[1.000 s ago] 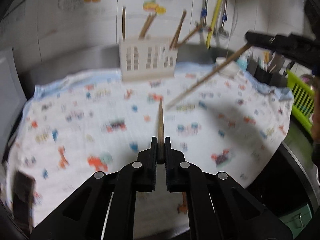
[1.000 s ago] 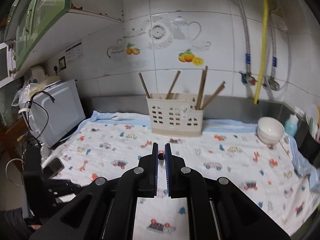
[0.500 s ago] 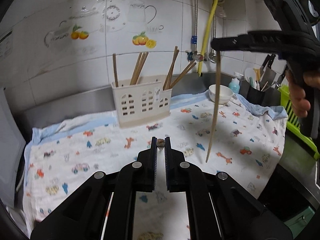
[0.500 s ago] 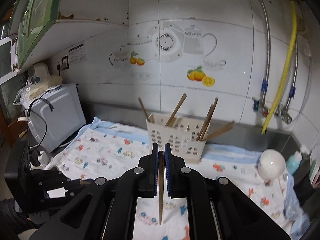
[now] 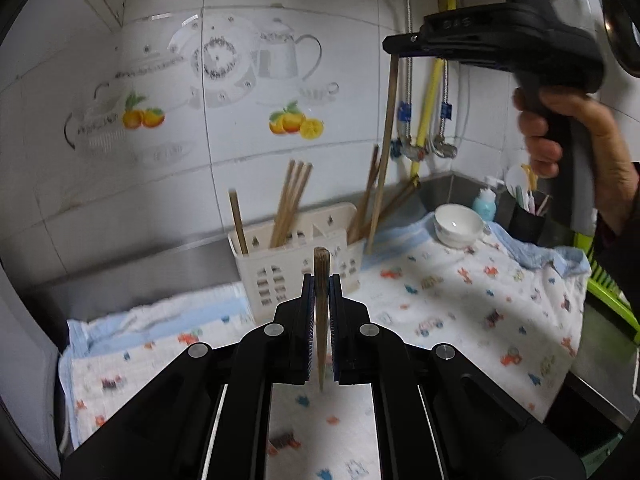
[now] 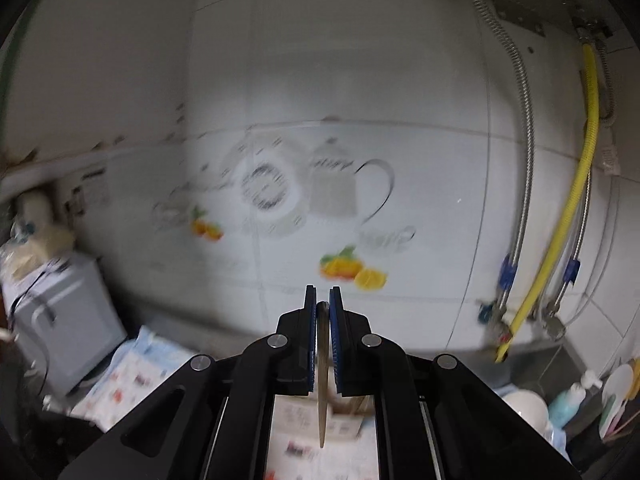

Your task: Organize utensils

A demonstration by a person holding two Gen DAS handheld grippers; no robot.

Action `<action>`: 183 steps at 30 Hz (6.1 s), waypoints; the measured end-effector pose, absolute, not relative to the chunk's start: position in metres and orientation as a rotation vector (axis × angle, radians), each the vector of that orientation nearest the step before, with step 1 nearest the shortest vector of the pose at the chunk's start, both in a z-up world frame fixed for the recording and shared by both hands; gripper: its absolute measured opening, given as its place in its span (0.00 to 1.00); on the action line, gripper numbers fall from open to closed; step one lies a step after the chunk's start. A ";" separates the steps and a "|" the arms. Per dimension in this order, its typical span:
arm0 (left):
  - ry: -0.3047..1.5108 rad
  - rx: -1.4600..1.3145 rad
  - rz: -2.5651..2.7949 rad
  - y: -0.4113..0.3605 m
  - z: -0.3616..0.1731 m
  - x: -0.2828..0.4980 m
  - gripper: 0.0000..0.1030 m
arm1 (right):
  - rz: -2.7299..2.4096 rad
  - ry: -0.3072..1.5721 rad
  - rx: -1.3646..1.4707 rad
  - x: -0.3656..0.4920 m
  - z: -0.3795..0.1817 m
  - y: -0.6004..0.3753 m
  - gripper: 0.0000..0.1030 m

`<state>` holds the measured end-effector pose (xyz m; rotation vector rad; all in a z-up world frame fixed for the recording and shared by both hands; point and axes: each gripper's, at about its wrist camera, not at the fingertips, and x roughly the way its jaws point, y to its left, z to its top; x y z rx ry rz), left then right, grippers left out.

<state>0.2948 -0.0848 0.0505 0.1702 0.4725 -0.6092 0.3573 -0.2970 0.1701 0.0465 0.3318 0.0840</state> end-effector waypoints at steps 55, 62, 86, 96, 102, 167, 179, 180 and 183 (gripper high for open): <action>0.364 0.086 -0.490 -0.104 0.106 0.388 0.09 | 0.065 0.451 0.013 0.350 0.083 -0.309 0.41; 0.371 0.061 -0.468 -0.078 0.104 0.331 0.48 | 0.046 0.490 -0.010 0.291 0.066 -0.292 0.52; 0.544 0.040 -0.284 0.005 0.010 0.160 0.89 | -0.050 0.515 0.016 0.125 0.019 -0.236 0.85; 0.565 -0.010 -0.219 0.020 -0.006 0.133 0.92 | -0.058 0.523 0.056 0.091 0.002 -0.239 0.87; 0.546 0.045 -0.185 0.010 -0.007 0.123 0.94 | -0.072 0.539 0.088 0.084 -0.006 -0.244 0.87; 0.525 0.014 -0.193 0.009 -0.009 0.105 0.94 | -0.026 0.511 0.052 0.073 -0.004 -0.220 0.87; 0.520 0.014 -0.191 0.009 -0.010 0.104 0.94 | -0.020 0.500 0.049 0.073 -0.001 -0.218 0.87; 0.522 0.014 -0.190 0.009 -0.010 0.104 0.94 | -0.021 0.499 0.048 0.073 -0.001 -0.218 0.87; 0.522 0.015 -0.193 0.010 -0.010 0.104 0.94 | -0.018 0.500 0.050 0.073 -0.001 -0.218 0.87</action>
